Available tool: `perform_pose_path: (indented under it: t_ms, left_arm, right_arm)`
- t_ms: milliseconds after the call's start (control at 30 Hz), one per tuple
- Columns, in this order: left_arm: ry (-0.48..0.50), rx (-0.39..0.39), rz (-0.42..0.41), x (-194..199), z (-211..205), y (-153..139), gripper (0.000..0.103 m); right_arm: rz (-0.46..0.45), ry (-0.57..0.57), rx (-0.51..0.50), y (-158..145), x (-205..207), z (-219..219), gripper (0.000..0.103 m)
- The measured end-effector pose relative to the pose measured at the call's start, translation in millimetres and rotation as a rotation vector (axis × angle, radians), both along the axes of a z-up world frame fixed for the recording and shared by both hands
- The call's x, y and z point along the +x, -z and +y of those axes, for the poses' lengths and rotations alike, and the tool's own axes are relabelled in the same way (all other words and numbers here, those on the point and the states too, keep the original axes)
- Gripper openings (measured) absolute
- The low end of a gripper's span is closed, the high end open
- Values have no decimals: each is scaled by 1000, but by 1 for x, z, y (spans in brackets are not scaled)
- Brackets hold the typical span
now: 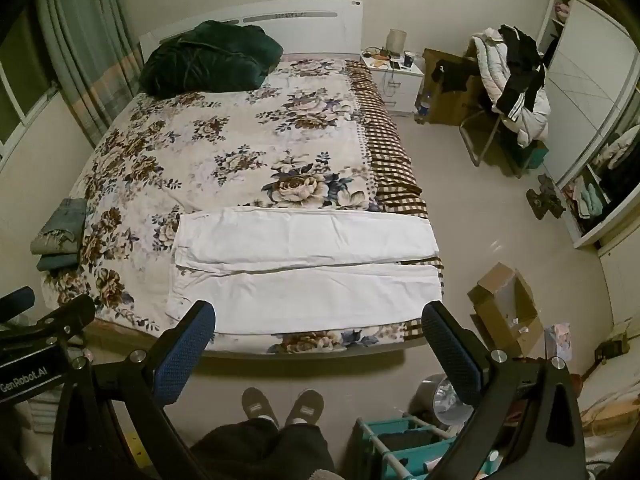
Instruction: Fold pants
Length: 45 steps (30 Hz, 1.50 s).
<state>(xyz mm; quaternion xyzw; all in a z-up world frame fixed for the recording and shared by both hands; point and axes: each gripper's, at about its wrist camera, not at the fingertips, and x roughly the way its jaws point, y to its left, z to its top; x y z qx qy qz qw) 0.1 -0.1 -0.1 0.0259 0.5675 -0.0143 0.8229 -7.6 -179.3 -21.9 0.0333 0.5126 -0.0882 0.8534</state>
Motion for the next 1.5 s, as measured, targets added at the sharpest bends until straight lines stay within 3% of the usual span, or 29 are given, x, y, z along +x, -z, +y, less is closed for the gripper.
perform_pose_path:
  t_ms: [1500]
  left_arm:
    - [1,-7,-43,8,-5,-23,103]
  right_arm:
    - [-13,-5,-25,-16,0,2,103]
